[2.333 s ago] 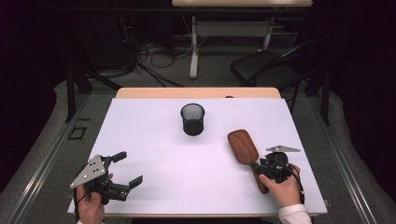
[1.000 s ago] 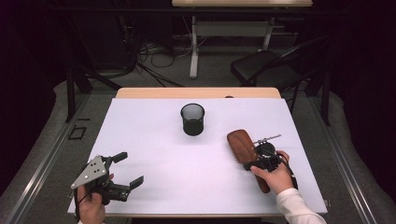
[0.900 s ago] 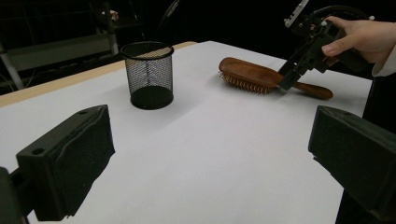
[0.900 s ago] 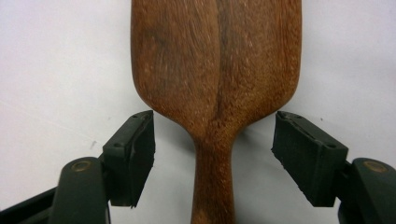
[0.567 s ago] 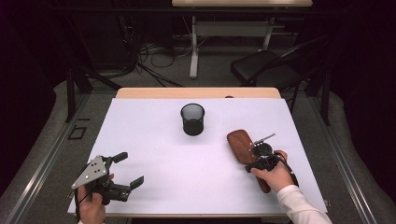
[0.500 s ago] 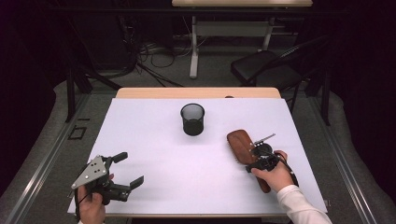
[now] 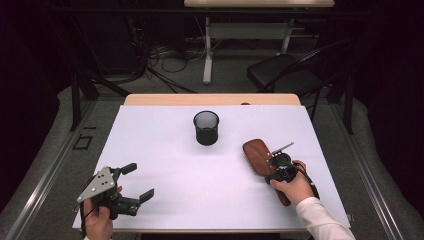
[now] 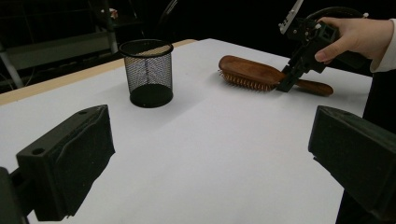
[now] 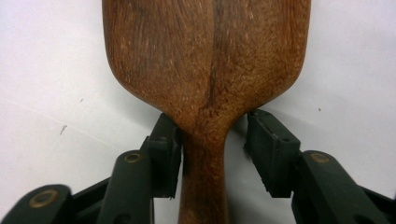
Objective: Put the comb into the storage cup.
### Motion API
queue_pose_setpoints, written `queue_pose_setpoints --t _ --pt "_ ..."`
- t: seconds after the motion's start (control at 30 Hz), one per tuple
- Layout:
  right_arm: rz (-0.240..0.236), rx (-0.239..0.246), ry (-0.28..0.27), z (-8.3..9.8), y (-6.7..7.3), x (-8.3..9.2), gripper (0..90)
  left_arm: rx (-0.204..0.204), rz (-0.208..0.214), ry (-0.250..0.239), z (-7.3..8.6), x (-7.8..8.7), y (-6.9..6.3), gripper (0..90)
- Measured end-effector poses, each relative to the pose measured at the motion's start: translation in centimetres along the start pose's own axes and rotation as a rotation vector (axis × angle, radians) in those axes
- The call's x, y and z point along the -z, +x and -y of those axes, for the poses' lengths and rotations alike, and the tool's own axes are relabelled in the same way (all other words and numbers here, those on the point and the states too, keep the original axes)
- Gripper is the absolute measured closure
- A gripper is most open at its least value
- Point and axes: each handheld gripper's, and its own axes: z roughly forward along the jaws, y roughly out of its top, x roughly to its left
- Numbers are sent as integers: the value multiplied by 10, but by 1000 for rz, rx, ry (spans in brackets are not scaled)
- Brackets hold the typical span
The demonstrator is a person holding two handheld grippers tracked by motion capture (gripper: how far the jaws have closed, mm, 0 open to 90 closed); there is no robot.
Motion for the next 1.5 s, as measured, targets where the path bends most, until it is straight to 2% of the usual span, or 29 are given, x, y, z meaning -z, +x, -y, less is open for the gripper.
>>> queue_pose_setpoints --t 0.03,0.1,0.13,0.2,0.3,0.33,0.47,0.63,0.67,0.73,0.8,0.83,1.1,1.13,1.2,1.23,1.3,1.5 --pt "6 -13 14 -1 2 1 572 0 -1 0 0 0 0 3" --pt "-9 -11 -40 0 2 -3 591 0 -1 1 0 0 0 3" --pt "18 6 40 -3 3 2 600 1 -1 0 0 0 0 3" --pt "5 4 10 -3 3 0 623 1 -3 -1 0 0 0 3" --pt "9 12 29 -4 5 1 650 2 -4 -3 0 0 0 3" --pt "5 15 16 -3 5 0 655 2 -3 -3 0 0 0 3" --pt "7 8 20 -4 6 0 668 0 -2 -2 0 0 0 3" --pt "16 4 51 -4 6 2 690 0 -1 -1 0 0 0 2" --pt "5 5 25 -4 6 0 693 0 0 0 0 0 0 2" --pt "2 -2 28 -4 5 1 703 -1 0 2 0 0 0 2" --pt "12 -8 58 -4 4 3 706 -1 0 2 0 0 0 3" --pt "4 -6 43 -4 4 2 709 -1 0 2 0 0 0 3" --pt "-2 -6 60 -4 3 3 717 -1 0 2 0 0 0 3" --pt "-14 -11 33 -3 3 2 717 -1 0 3 0 0 0 2" --pt "-1 0 75 -4 2 4 718 1 1 2 0 0 0 3" --pt "0 0 77 -4 2 5 719 0 0 2 0 0 0 3" --pt "-22 -21 23 -2 2 2 720 -2 1 2 0 0 0 2" --pt "-1 1 44 -2 2 4 722 -2 0 3 0 0 0 3"
